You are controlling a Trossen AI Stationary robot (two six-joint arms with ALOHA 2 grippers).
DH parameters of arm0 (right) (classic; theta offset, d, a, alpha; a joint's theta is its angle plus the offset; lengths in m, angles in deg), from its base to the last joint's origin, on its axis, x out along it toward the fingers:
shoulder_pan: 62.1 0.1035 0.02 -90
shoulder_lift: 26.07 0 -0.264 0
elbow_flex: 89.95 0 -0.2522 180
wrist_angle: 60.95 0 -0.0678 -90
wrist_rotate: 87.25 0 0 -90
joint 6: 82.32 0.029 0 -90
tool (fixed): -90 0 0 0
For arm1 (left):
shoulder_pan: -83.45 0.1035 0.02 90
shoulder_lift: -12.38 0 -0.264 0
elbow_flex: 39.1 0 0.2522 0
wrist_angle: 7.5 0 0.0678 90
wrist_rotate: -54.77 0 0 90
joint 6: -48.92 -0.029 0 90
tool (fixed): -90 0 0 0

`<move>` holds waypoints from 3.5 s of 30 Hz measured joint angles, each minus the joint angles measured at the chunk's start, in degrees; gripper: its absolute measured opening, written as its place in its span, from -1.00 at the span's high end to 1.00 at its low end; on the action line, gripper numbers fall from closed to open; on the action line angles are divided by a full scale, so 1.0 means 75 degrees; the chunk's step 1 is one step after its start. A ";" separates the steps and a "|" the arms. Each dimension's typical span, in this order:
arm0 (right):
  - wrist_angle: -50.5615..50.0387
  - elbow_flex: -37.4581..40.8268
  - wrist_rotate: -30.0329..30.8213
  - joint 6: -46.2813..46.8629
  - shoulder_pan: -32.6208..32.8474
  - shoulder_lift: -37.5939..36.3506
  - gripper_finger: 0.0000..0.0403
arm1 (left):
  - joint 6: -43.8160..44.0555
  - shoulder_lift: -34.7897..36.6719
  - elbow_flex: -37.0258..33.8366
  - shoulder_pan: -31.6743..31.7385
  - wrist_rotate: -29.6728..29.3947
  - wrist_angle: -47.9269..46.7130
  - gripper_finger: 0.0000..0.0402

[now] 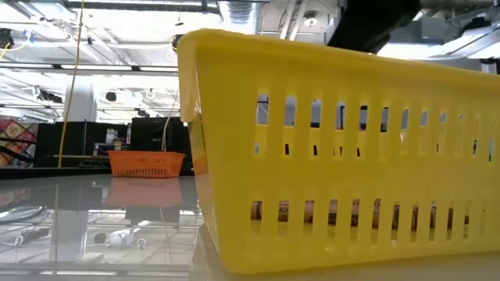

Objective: Sort crayons
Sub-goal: Put the brown crayon into the yellow bin

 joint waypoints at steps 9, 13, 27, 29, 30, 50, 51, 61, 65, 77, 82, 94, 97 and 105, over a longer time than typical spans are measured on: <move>0.0213 0.0000 0.0000 0.0000 -0.0003 0.0000 0.68 | 0.0143 -0.0735 0.0369 -0.0246 0.0066 -0.0165 0.41; 0.0216 0.0000 0.0000 0.0000 -0.0002 0.0000 0.68 | 0.0105 -0.0920 0.0372 -0.0245 0.0196 -0.0310 0.41; 0.0216 0.0000 -0.0096 0.0000 -0.0003 0.0000 0.68 | -0.0545 -0.1050 0.0372 -0.0225 0.0305 -0.0480 0.44; 0.0216 0.0000 -0.0096 0.0000 -0.0003 0.0000 0.68 | -0.0716 -0.1050 0.0372 -0.0225 0.0306 -0.0476 0.46; 0.0216 0.0001 -0.0096 0.0000 -0.0003 0.0000 0.68 | -0.0813 -0.1050 0.0372 -0.0216 0.0320 -0.0468 0.47; 0.0216 0.0000 -0.0102 0.0000 -0.0003 0.0000 0.68 | -0.2363 -0.1705 0.0390 0.0145 0.1350 -0.0017 0.49; 0.0216 0.0000 -0.0102 0.0000 -0.0003 0.0000 0.68 | -0.2374 -0.1775 0.0411 0.0145 0.1388 -0.0033 0.49; 0.0216 0.0001 -0.0105 0.0000 -0.0014 0.0000 0.68 | -0.2431 -0.1837 0.0720 0.0153 0.0815 -0.0405 0.68; 0.0218 0.0000 -0.0105 0.0000 -0.0093 0.0000 0.68 | -0.2424 -0.1837 0.0721 0.0187 0.0965 -0.0306 0.83; 0.0213 0.0000 -0.0105 0.0000 -0.0157 0.0000 0.68 | -0.2494 -0.1832 0.0885 0.0218 0.0891 -0.0259 0.97; 0.0213 0.0000 -0.0106 0.0000 -0.0157 0.0000 0.68 | -0.2636 -0.1831 0.1408 0.0233 0.0732 -0.1162 0.98; 0.0222 0.0000 -0.0108 0.0000 -0.0157 0.0000 0.68 | -0.3269 -0.1822 0.2184 0.1601 -0.0259 -0.1156 0.99; 0.0331 0.0000 -0.0107 0.0000 -0.0190 0.0000 0.68 | -0.3565 -0.1821 0.2187 0.2270 -0.0297 -0.0964 0.99; 0.0667 0.0003 -0.0282 -0.0043 -0.0267 0.0060 0.68 | -0.4487 -0.1590 0.2187 0.3322 -0.1596 -0.0120 0.98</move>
